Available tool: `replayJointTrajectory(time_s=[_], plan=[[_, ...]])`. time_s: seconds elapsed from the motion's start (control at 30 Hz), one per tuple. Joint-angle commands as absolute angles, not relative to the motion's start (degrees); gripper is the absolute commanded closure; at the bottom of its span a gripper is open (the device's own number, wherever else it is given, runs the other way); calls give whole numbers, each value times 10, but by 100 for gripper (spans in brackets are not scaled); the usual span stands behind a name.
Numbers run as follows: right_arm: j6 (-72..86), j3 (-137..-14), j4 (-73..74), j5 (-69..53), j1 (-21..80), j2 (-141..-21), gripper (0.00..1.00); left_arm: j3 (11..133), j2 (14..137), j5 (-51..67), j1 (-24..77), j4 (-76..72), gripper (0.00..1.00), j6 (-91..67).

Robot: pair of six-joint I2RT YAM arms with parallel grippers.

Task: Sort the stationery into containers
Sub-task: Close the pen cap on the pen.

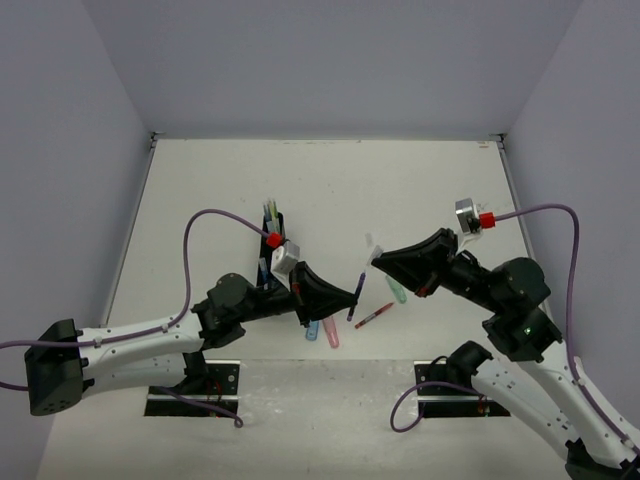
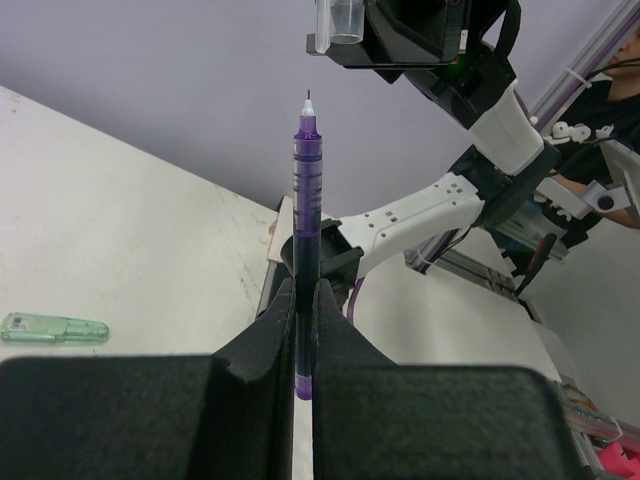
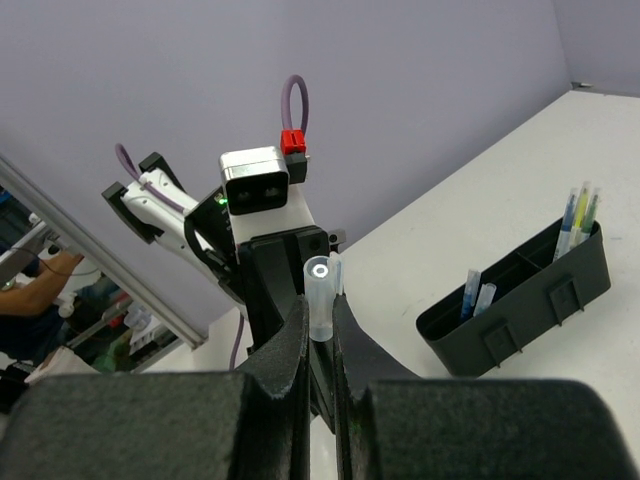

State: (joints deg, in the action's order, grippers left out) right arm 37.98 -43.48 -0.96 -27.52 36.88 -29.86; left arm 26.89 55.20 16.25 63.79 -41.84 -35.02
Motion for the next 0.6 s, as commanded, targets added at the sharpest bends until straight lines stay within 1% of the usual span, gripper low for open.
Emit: replayJointTrajectory(time_s=[0.0,0.57], plan=[[371,-438,-17,-298,373,-308,100,292,551,154,640,-424,100,-333],[366,-413,-15,-283,373,-311,100,300,559,166,640,-429,100,-331]])
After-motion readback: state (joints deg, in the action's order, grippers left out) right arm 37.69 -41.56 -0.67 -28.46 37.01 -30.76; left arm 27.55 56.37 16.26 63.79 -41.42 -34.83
